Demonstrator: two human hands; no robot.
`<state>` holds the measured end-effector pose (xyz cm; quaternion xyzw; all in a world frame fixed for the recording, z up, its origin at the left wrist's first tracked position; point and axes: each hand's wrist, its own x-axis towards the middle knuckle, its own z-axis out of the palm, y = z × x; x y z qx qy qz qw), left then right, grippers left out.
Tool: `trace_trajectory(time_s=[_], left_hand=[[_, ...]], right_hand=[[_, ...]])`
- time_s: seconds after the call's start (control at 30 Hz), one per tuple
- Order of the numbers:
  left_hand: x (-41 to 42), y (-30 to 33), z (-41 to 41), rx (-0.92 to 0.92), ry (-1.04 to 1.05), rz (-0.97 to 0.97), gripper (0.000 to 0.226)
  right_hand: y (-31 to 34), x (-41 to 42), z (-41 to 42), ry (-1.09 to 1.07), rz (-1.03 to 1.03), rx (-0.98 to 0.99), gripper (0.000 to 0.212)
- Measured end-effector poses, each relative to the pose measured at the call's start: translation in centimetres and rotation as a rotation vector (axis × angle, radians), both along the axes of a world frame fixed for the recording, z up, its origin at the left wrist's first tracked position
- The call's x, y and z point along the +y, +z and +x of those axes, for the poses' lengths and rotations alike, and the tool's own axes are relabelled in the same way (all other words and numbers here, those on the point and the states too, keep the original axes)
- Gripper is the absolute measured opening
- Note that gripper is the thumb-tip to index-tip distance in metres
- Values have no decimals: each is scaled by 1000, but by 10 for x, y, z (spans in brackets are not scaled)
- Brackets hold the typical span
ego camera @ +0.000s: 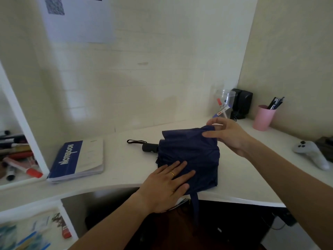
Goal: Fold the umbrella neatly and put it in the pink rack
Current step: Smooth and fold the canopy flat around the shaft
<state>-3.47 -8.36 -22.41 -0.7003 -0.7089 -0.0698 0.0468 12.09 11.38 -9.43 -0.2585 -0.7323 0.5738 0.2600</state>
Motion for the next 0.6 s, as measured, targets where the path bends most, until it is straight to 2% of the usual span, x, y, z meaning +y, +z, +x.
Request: trace_trajectory(time_s=[0.1, 0.2, 0.27, 0.33, 0.37, 0.43, 0.5, 0.6], left_hand=[[0, -1, 0, 10, 4, 17, 53], [0, -1, 0, 19, 12, 30, 53], [0, 0, 1, 28, 9, 26, 53], [0, 2, 1, 28, 9, 9, 53], [-1, 3, 1, 27, 9, 3, 53], [-1, 3, 1, 35, 6, 11, 54], [0, 3, 1, 37, 8, 17, 55], [2, 5, 1, 23, 15, 9, 55]], right_hand=[[-1, -18, 16, 6, 213, -53, 32], [-16, -29, 22, -249, 388, -88, 30], [-28, -34, 23, -475, 310, -106, 46], [-38, -37, 23, -494, 119, -136, 60], [-42, -38, 23, -450, 91, -151, 61], [-48, -39, 25, -372, 186, -157, 45], [-50, -41, 27, -395, 289, -136, 26], [-53, -42, 32, -417, 289, -28, 13]])
